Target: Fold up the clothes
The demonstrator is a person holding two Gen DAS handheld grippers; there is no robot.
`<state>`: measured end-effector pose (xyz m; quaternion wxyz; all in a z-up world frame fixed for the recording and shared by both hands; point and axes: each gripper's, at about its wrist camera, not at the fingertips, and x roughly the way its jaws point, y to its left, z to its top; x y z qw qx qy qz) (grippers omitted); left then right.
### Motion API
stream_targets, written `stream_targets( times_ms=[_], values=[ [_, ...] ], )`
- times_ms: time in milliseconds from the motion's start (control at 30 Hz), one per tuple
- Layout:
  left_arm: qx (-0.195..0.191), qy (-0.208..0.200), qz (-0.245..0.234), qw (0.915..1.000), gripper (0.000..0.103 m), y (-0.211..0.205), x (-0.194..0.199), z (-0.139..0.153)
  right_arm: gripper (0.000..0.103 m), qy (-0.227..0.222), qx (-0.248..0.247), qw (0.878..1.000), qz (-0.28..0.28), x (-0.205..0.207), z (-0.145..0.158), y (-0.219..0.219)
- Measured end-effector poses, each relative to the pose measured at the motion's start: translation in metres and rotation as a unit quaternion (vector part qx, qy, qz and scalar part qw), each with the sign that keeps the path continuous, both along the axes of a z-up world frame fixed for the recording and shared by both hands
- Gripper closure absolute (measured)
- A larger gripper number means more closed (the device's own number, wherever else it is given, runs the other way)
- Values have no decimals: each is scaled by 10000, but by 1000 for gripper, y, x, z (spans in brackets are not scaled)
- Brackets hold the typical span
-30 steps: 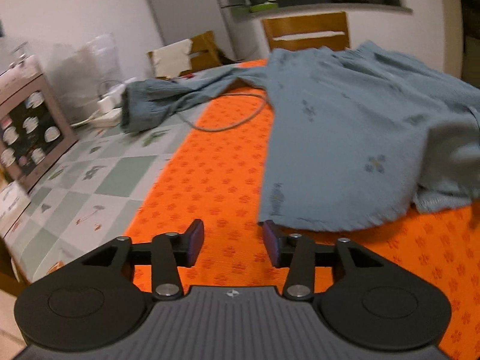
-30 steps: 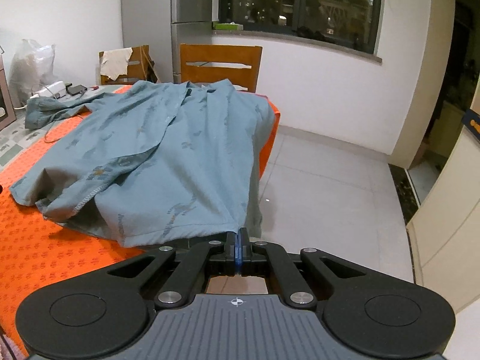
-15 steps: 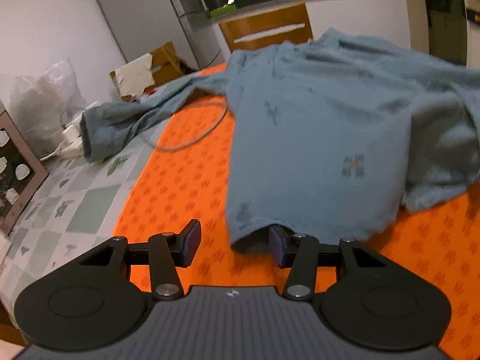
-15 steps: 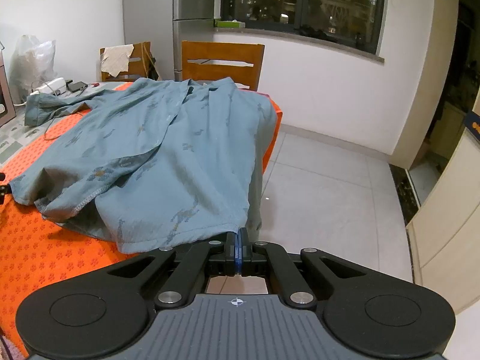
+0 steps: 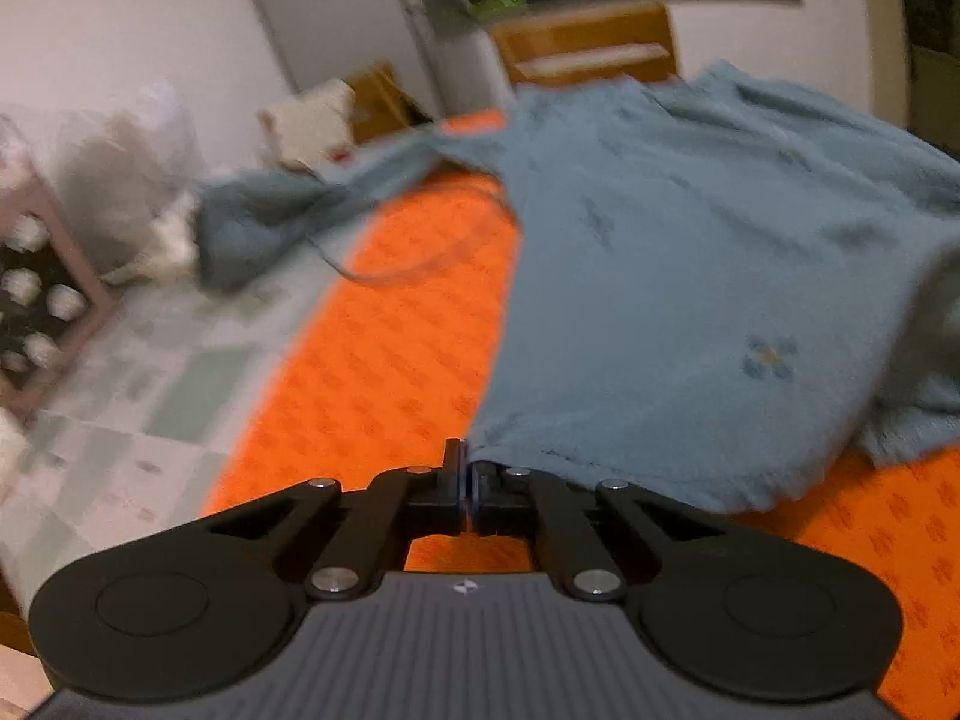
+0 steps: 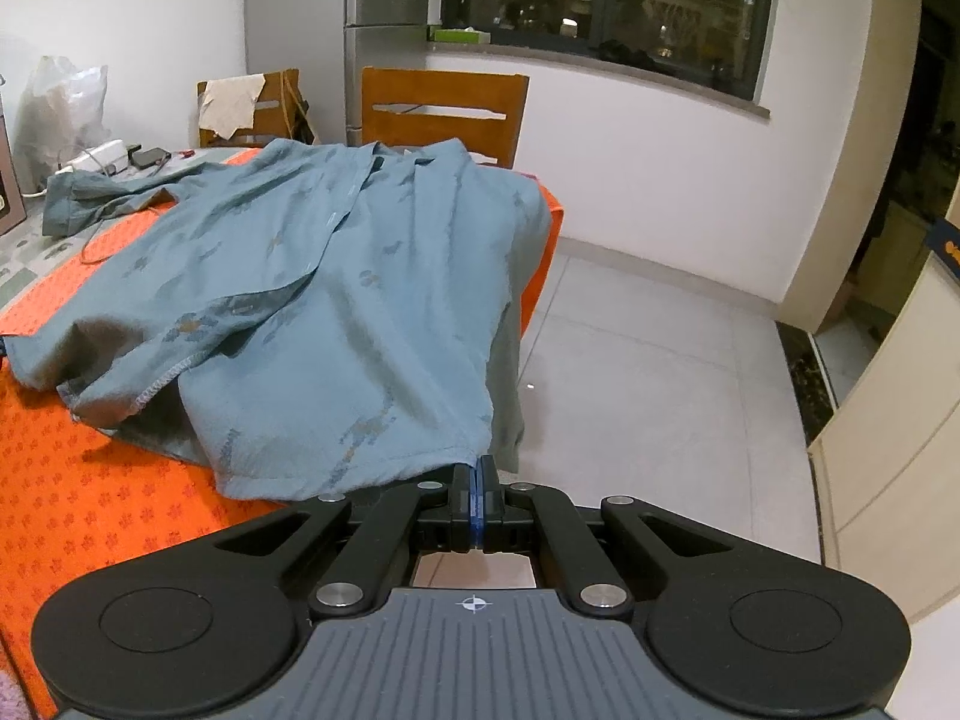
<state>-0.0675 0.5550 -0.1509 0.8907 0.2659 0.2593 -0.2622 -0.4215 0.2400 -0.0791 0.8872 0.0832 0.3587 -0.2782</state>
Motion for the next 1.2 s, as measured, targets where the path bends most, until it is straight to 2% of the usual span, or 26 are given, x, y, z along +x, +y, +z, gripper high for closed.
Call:
stream_targets(
  times_ms=[100, 233, 367, 467, 567, 633, 733, 833, 967, 1133, 1167, 1200],
  values=[
    [-218, -442, 390, 9980, 101, 9, 5, 23, 100, -71, 8, 9999, 96, 1, 6, 2],
    [-614, -885, 935, 9898, 102, 24, 22, 69, 100, -309, 136, 9991, 239, 1, 27, 4],
    [-889, -1093, 1350, 9808, 102, 40, 40, 112, 101, -666, 162, 9965, 476, 6, 62, 17],
    [-895, -1000, 1712, 9761, 102, 59, 52, 125, 101, -671, 148, 9954, 670, 6, 74, 26],
    [-626, -725, 1793, 9791, 101, 74, 56, 106, 101, -371, 214, 9947, 929, 3, 58, 37],
    [-400, -527, 1791, 9816, 101, 81, 57, 90, 101, -150, 427, 9941, 982, 0, 41, 40],
    [-145, -205, 1801, 9833, 101, 89, 52, 61, 101, 87, 852, 9924, 888, -6, 11, 37],
    [132, -56, 1732, 9848, 101, 92, 45, 36, 101, 235, 1245, 9891, 750, -10, -13, 31],
    [288, 74, 1671, 9855, 100, 94, 40, 17, 100, 337, 1670, 9836, 592, -10, -35, 24],
    [558, 137, 1406, 9884, 92, 89, 32, 3, 99, 522, 2099, 9743, 634, -3, -54, 18],
    [570, 137, 1357, 9890, 88, 89, 27, 4, 96, 595, 2178, 9717, 689, -2, -57, 19],
    [580, 136, 1309, 9896, 77, 88, 22, 5, 95, 669, 2258, 9690, 744, 0, -60, 19]
  ],
)
